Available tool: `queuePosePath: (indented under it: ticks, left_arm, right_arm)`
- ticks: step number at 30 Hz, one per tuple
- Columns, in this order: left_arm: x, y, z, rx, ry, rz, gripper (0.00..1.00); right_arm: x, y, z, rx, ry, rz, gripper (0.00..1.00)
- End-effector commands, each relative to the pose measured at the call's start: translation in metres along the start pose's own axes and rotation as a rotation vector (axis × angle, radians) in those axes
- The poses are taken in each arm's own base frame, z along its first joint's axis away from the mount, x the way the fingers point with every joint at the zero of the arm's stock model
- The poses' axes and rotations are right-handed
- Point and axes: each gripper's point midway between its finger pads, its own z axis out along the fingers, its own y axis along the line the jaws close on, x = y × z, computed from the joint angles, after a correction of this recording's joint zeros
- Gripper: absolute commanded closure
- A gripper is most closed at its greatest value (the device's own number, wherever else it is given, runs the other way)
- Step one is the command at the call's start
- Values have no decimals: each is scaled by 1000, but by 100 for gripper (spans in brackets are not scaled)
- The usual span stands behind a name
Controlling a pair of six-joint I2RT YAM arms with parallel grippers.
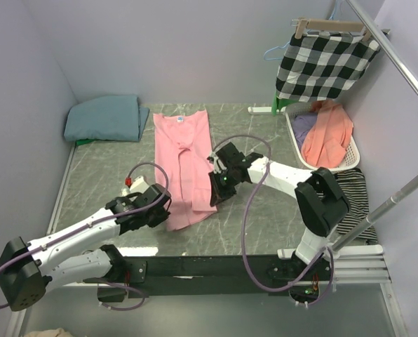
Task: Fold and stack the t-shirts
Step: Grab the bottom of the folded rectangular tshirt with both arms
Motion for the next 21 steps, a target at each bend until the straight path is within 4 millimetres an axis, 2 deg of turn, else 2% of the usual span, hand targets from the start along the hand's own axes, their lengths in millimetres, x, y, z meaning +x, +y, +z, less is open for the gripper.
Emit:
queuePosePath:
  ticks: [1, 3, 5, 6, 9, 10, 11, 13, 16, 21]
  left_arm:
    - [7, 7, -14, -19, 56, 44, 97]
    - [17, 17, -14, -20, 98, 57, 94]
    - [22, 27, -13, -36, 113, 73, 86]
    - [26, 33, -14, -37, 132, 85, 82]
    - [32, 45, -15, -62, 157, 107, 66]
    - [36, 45, -16, -56, 181, 115, 55]
    - [38, 45, -16, -54, 193, 118, 46]
    - [42, 47, -16, -62, 213, 126, 24]
    - [45, 47, -15, -58, 223, 130, 16]
    - [53, 52, -11, -46, 235, 90, 14]
  right_arm:
    - [33, 23, -12, -63, 42, -14, 97]
    - [54, 28, -10, -72, 87, -16, 95]
    - [68, 32, -7, -84, 121, -13, 92]
    - [82, 30, -3, -79, 159, -8, 92]
    - [106, 31, 4, -89, 212, 21, 87]
    - [114, 35, 5, -91, 227, 13, 78]
    - [117, 35, 6, -82, 226, 22, 67]
    - [119, 31, 5, -41, 214, 26, 59]
    - [108, 20, -5, 45, 120, 34, 50]
    - [98, 15, -9, 78, 38, 37, 47]
